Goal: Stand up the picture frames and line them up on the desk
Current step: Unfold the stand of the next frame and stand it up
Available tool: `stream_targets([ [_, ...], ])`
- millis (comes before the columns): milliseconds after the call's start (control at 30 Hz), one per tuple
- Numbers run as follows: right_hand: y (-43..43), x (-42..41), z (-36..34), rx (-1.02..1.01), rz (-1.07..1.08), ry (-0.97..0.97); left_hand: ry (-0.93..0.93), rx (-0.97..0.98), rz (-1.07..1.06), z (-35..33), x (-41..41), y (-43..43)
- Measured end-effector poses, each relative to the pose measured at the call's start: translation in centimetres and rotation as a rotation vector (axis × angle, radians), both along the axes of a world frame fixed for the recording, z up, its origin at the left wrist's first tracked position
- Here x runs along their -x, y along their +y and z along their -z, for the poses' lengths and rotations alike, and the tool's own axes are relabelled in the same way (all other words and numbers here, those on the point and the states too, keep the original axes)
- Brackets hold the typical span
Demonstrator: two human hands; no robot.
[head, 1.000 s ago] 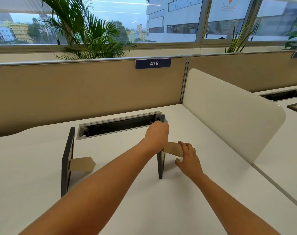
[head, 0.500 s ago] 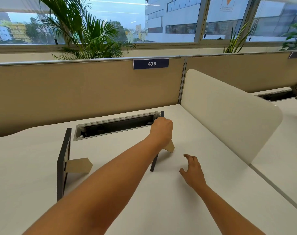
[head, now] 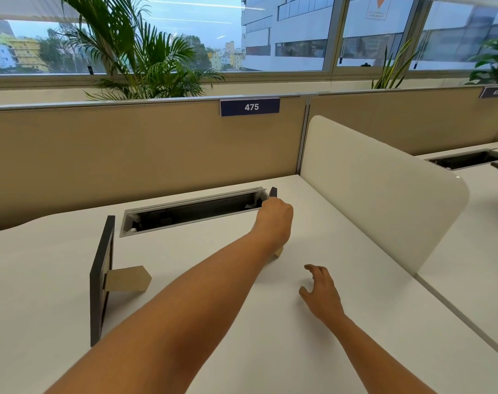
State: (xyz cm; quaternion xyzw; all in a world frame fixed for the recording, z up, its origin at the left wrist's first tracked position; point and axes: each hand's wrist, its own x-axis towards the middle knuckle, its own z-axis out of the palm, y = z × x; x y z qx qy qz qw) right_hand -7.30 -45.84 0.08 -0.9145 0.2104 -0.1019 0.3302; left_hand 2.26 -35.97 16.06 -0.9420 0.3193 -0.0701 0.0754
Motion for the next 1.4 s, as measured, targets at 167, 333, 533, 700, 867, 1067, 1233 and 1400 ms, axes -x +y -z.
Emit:
stream_targets([
  [167,0.0,0.3,0.2,0.007,-0.015,0.013,-0.024,-0.03,-0.005,0.4,-0.1,-0.3],
  [333,0.0,0.4,0.3,0.016,-0.019,0.021,-0.061,-0.031,0.014,0.7,-0.2,-0.5],
  [533,-0.2,0.9,0.6,0.027,-0.017,0.028,-0.001,0.173,0.011,1.3,-0.5,0.1],
  [700,0.5,1.2,0.9,0.089,-0.034,0.049,0.05,0.318,-0.091,2.0,-0.3,1.4],
  [867,1.9,1.2,0.9,0.137,-0.086,0.061,0.153,0.422,-0.12,4.2,0.3,3.5],
  [1067,4.1,1.3,0.7,0.135,-0.198,0.067,0.211,0.418,-0.195,5.8,1.4,6.4],
  [1233,6.0,1.1,0.7,0.12,-0.287,0.09,0.211,0.453,-0.242,6.5,3.0,9.2],
  [1400,8.9,0.8,0.9,0.095,-0.367,0.105,0.226,0.459,-0.29,8.8,5.0,13.7],
])
